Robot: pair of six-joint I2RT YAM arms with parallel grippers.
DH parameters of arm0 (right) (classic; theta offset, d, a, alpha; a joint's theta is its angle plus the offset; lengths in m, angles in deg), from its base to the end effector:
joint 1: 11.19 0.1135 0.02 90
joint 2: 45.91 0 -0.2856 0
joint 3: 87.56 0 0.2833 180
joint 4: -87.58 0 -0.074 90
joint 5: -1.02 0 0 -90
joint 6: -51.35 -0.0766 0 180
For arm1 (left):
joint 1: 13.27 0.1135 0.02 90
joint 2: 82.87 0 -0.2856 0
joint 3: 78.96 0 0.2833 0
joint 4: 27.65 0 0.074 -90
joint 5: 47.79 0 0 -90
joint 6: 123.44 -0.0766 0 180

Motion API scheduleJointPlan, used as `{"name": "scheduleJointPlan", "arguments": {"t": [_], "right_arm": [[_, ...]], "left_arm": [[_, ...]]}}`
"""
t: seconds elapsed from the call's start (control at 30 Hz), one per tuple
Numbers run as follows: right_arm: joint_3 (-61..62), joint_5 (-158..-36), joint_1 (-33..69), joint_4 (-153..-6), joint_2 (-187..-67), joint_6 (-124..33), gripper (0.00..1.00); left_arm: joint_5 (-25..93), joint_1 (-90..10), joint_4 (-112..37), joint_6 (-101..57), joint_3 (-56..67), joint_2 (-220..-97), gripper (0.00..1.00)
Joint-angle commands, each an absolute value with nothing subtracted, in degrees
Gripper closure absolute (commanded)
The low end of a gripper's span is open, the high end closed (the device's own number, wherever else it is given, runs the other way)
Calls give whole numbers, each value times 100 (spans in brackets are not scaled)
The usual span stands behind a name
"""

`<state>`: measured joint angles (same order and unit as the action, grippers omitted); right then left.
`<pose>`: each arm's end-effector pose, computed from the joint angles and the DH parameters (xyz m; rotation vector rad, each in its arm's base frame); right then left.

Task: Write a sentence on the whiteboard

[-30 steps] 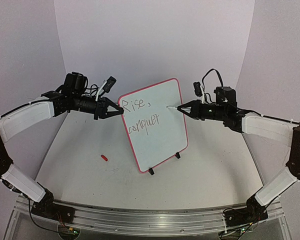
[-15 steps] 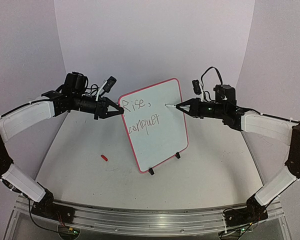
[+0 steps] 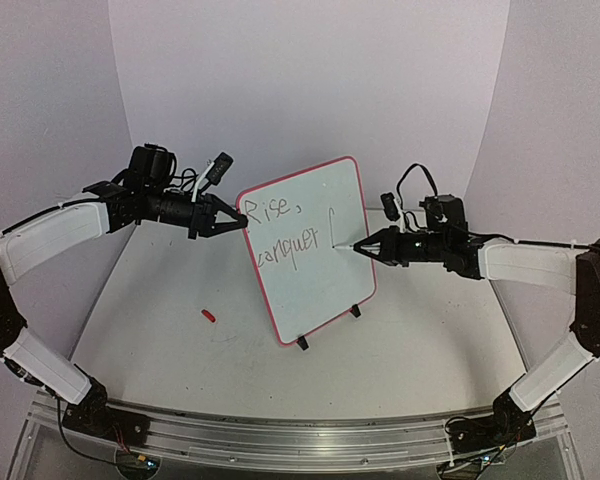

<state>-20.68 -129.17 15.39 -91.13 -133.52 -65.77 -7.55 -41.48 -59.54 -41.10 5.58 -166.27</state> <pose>0.3319 0.2214 0.2489 -0.4904 2.0293 1.2789 0.3042 -0.2295 0.3397 1.1275 1.7556 -1.1253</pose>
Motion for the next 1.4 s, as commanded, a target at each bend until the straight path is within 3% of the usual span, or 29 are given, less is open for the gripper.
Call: {"name": "scheduleJointPlan", "arguments": {"t": [0.0,0.3,1.37], "right_arm": [[-1934,-13083,1613,-9221,-13173,-6600,100],[-1796,-13424,1648,-9833,-12789,-7117,100],[-1643,-12327,1650,-9645,-13164,-6978,100]], "left_arm": [[-764,-4377,-6901,-4501,385,-16906,100],[-763,-4378,-6901,-4499,385,-16899,100],[-759,-4394,-6908,-4498,388,-16909,100]]}}
